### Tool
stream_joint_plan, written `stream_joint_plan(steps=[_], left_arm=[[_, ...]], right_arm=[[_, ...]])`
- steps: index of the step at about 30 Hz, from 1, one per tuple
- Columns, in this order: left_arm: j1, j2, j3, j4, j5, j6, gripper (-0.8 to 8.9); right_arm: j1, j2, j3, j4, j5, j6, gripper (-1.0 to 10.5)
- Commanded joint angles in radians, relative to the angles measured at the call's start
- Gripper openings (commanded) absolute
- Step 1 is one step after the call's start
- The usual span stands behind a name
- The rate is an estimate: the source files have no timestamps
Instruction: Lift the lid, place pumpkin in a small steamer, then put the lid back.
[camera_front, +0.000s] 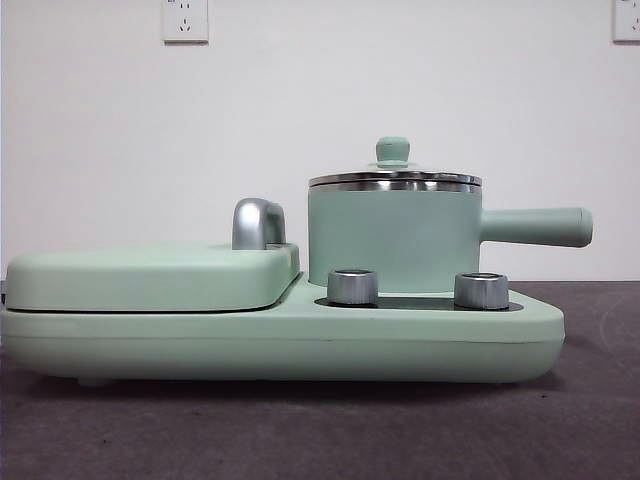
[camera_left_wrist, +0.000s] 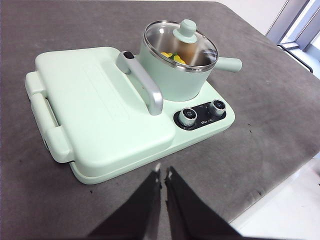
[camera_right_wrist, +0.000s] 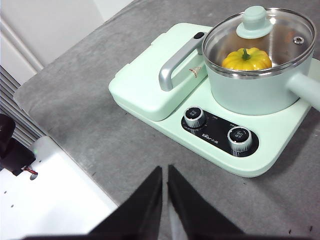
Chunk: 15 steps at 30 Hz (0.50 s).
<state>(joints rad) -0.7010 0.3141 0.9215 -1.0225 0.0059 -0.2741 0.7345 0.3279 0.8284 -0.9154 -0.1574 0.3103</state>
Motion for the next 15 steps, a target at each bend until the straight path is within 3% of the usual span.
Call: stream_joint_plan(steps=[1,8,15], left_arm=[[-0.005,0.005,0.009,0.007,0.000,0.000,0.20],[-0.001,0.001,0.004,0.016,0.000,0.000,0.20],[0.147,-0.033,-0.056,0.029,-0.001,0.002,0.20]], right_arm=[[0.009,0.003,0.008,0.006,0.000,-0.011,0.2],[0.009,0.003,0.008,0.006,0.000,-0.011,0.2],[0.009,0.003,0.008,0.006,0.000,-0.011,0.2]])
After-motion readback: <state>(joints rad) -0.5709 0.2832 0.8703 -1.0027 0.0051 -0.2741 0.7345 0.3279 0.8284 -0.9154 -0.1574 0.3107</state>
